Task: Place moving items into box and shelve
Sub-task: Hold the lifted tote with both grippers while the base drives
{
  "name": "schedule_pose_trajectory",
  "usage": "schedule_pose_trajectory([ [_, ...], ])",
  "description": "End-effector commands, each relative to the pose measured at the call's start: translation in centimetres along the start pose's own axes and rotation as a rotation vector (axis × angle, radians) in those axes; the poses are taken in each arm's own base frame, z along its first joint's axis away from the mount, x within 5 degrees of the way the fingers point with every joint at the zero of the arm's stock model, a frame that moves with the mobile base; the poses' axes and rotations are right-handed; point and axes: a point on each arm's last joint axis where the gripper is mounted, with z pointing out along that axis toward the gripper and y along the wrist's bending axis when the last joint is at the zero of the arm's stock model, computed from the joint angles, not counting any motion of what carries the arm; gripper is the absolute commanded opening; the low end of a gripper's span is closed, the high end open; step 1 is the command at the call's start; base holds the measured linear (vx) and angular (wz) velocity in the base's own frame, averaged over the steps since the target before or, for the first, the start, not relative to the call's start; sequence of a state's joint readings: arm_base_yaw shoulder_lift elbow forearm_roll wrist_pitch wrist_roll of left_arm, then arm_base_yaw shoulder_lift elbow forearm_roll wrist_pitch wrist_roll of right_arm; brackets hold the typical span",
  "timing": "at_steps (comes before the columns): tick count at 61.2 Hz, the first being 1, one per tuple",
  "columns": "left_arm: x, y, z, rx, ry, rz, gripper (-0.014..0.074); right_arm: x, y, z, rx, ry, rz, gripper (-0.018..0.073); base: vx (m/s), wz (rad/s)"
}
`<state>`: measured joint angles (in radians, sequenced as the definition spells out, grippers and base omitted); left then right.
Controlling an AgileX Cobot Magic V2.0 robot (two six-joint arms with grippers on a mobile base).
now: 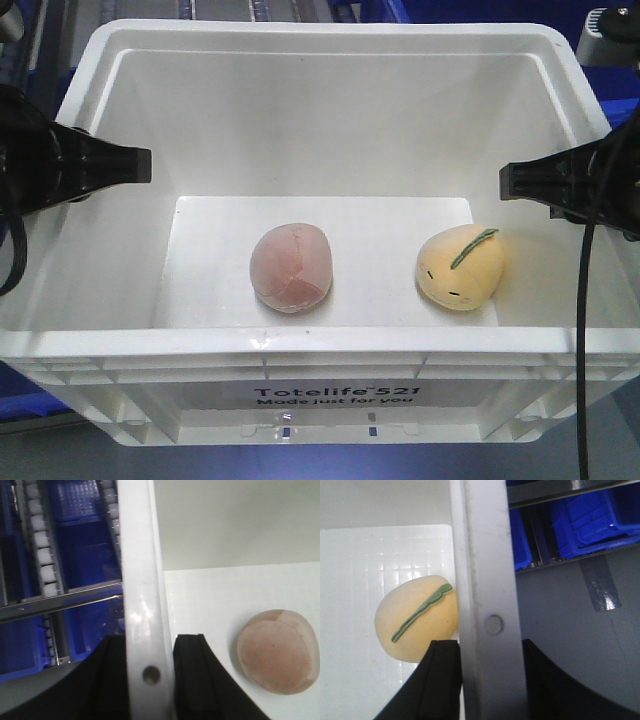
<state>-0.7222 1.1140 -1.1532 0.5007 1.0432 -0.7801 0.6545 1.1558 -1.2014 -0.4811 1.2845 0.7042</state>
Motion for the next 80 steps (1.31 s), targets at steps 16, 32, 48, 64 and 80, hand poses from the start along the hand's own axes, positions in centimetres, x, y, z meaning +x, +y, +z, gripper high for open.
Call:
schedule_pose_trajectory([
  [16, -1.96, -0.05, -2.19, 0.077, -0.183, 0.013, 0.015, -1.47, -0.89, -1.6, 0.002, -0.152, 0.011, 0.0152, 0.09, 0.52],
  [32, -1.96, -0.05, -2.19, 0.077, -0.183, 0.013, 0.015, -1.47, -0.89, -1.6, 0.002, -0.152, 0.011, 0.0152, 0.11, 0.46],
  [48, -1.96, -0.05, -2.19, 0.077, -0.183, 0.013, 0.015, -1.47, -0.89, -1.6, 0.002, -0.152, 0.011, 0.0152, 0.14, 0.31],
  [64, -1.96, -0.05, -2.19, 0.077, -0.183, 0.013, 0.015, -1.47, -0.89, -1.6, 0.002, -0.152, 0.011, 0.0152, 0.16, 0.11],
  [80, -1.96, -0.05, -2.19, 0.077, -0.183, 0.013, 0.015, -1.47, -0.89, -1.6, 0.002, -0.152, 0.011, 0.0152, 0.18, -0.09],
])
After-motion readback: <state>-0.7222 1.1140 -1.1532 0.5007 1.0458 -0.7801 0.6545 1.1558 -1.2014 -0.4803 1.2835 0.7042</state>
